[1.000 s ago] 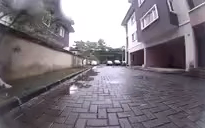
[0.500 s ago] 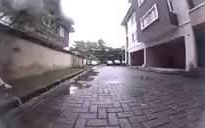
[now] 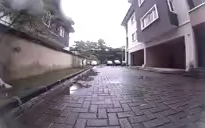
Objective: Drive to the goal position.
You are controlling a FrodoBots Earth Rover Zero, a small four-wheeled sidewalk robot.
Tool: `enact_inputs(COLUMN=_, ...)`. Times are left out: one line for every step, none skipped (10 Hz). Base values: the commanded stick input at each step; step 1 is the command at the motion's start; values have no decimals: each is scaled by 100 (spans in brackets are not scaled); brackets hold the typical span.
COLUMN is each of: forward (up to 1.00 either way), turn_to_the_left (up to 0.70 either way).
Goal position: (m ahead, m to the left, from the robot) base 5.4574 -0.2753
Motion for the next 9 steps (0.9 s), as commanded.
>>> enact_inputs(forward=7, turn_to_the_left=0)
enact_inputs(forward=60, turn_to_the_left=0)
enact_inputs(forward=85, turn_to_the_left=0)
enact_inputs(forward=85, turn_to_the_left=0)
enact_inputs(forward=85, turn_to_the_left=0)
enact_inputs(forward=81, turn_to_the_left=0)
enact_inputs(forward=63, turn_to_the_left=0)
enact_inputs(forward=37, turn_to_the_left=0)
enact_inputs(forward=6, turn_to_the_left=0)
